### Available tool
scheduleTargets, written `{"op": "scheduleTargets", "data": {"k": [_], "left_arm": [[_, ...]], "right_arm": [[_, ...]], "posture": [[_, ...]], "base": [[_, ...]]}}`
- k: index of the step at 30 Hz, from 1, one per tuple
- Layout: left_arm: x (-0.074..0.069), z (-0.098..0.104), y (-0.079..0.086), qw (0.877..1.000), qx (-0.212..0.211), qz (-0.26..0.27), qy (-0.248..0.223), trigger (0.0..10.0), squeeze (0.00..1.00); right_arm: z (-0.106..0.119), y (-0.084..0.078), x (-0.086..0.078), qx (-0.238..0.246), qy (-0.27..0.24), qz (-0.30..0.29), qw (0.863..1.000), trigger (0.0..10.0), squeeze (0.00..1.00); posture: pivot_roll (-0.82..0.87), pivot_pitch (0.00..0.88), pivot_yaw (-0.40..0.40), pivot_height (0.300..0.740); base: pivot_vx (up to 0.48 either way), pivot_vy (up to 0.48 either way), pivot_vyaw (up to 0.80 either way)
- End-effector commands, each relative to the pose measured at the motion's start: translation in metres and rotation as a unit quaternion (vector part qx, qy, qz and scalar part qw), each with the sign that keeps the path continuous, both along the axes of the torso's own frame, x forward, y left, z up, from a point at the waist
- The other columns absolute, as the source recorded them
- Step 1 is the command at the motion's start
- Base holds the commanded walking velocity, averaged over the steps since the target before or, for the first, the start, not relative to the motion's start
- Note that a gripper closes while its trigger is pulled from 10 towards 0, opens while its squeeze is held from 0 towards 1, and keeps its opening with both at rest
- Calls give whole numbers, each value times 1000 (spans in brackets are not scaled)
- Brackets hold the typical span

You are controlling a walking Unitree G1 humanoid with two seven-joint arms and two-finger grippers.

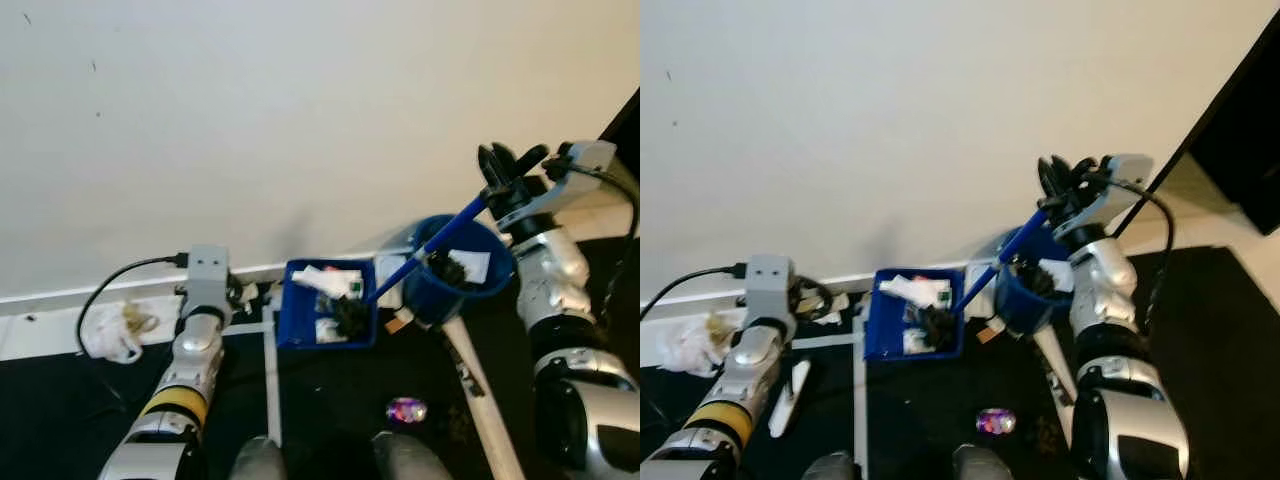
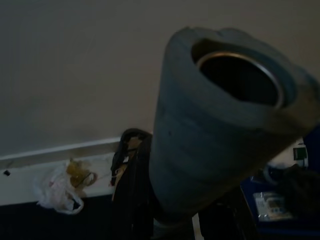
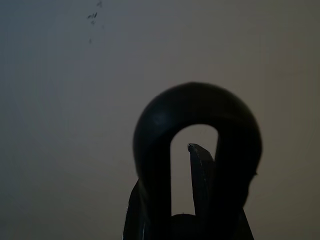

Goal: Sweep floor

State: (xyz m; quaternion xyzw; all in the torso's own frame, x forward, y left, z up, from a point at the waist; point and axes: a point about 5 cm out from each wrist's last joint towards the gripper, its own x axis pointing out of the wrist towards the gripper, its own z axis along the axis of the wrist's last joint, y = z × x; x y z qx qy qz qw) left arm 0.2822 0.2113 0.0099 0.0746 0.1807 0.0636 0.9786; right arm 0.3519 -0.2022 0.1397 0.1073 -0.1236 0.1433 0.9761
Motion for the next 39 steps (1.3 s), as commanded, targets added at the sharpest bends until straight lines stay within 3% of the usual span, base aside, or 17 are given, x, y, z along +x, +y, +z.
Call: {"op": "scheduleTargets", "data": {"k": [1,16,24,36,39], "left_arm": [[-21,-27,-7,997,-31,9,71,10000,0],[-22,-28,-5,997,-29,17,75,10000,0],[-21,-28,0,996,-34,40,77,10000,0],[-17,-26,-4,996,-37,37,75,10000,0],[-17,-26,-5,996,-37,35,75,10000,0]], "right_arm": [[12,-8,1,6,-23,-10,1000,10000,0],[9,-4,0,1,-16,-6,1000,10000,0],[12,-3,2,5,-18,-7,1000,10000,0],[44,-27,11,81,-64,-70,992,10000,0],[63,-40,13,102,-98,-100,985,10000,0]], "posture": [[68,28,-63,740],[67,24,-67,740],[65,13,-69,740],[62,12,-67,740],[60,13,-67,740]], "base": [[0,-480,0],[0,-480,0],[0,0,0],[0,0,0],[0,0,0]]}}
